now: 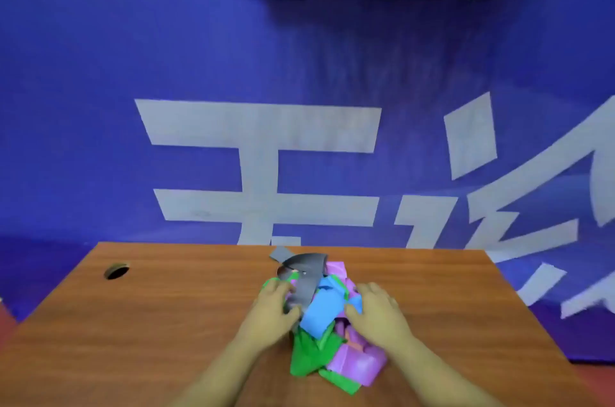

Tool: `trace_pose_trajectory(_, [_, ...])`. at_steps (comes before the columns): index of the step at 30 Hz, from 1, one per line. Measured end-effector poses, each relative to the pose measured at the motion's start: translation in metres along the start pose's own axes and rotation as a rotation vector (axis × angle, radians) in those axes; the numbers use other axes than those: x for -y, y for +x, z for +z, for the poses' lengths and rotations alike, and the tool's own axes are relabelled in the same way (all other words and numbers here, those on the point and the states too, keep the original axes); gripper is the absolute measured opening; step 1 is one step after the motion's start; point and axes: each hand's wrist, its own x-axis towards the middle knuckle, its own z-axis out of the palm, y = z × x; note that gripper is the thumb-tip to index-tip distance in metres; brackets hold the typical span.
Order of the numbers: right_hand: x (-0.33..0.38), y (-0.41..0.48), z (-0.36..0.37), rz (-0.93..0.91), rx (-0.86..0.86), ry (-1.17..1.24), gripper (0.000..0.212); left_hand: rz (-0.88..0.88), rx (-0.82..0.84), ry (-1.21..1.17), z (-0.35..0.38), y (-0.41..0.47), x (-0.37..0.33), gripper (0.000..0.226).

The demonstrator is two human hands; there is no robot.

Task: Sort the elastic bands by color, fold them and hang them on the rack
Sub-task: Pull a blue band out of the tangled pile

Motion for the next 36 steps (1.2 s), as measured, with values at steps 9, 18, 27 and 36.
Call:
trace_pose_trajectory(9, [0.005,0.032,0.078,-0.107,-0.140,-0.007,0.045,0.059,-0.026,0.097,0.066,0.014,0.026,0.038])
trace_pose_trajectory(18, [0.012,-0.003,0.044,-0.188,-0.312,0.239,0.022,0.060,-0.182,-0.269,0.055,-0.018,-0.010,0.013])
trace_pose_trajectory(27, [0.051,-0.058,-0.045,-0.278,-0.395,0.435,0.016,0.175,-0.233,-0.539,-0.014,-0.057,-0.065,0.009])
trace_pose_trajectory(36, [0.054,-0.110,-0.047,-0.280,-0.268,0.756,0.022,0.139,-0.235,-0.739,-0.066,-0.103,-0.101,0.004])
